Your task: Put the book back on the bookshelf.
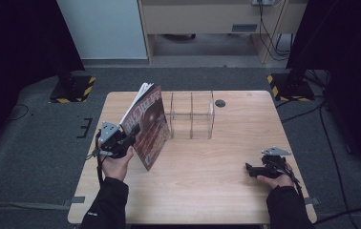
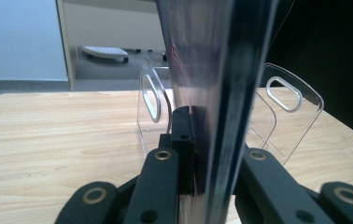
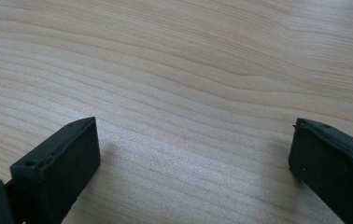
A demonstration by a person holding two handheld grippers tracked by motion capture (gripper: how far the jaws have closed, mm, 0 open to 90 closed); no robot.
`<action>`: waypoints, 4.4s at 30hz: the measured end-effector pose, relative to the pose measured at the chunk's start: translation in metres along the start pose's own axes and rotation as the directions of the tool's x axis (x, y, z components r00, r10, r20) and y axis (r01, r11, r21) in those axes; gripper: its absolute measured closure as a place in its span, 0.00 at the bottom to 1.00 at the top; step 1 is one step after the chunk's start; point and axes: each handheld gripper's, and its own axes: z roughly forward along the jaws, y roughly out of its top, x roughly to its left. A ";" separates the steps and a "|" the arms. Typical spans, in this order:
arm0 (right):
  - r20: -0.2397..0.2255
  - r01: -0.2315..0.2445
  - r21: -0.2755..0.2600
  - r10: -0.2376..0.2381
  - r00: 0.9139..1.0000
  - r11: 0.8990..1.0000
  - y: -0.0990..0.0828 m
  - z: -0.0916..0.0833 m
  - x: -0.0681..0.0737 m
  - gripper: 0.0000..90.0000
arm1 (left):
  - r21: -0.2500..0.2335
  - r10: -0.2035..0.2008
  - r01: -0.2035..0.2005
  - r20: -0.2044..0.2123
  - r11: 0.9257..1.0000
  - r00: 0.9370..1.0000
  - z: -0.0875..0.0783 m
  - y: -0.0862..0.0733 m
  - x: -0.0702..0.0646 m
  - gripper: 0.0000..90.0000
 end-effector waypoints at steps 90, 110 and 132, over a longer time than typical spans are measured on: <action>-0.017 0.018 0.001 -0.017 1.000 1.000 0.001 0.001 0.000 0.03 | -0.133 0.008 -0.038 -0.215 0.990 0.976 0.089 0.046 -0.010 0.83; -0.016 0.014 0.000 -0.014 1.000 1.000 0.001 0.001 0.000 0.02 | -0.141 -0.030 0.006 -0.172 0.990 0.985 0.082 0.045 -0.001 0.92; -0.021 0.023 0.002 -0.022 1.000 1.000 0.002 0.002 0.000 0.02 | -0.157 0.049 -0.083 -0.209 0.984 0.977 0.083 0.044 -0.007 0.85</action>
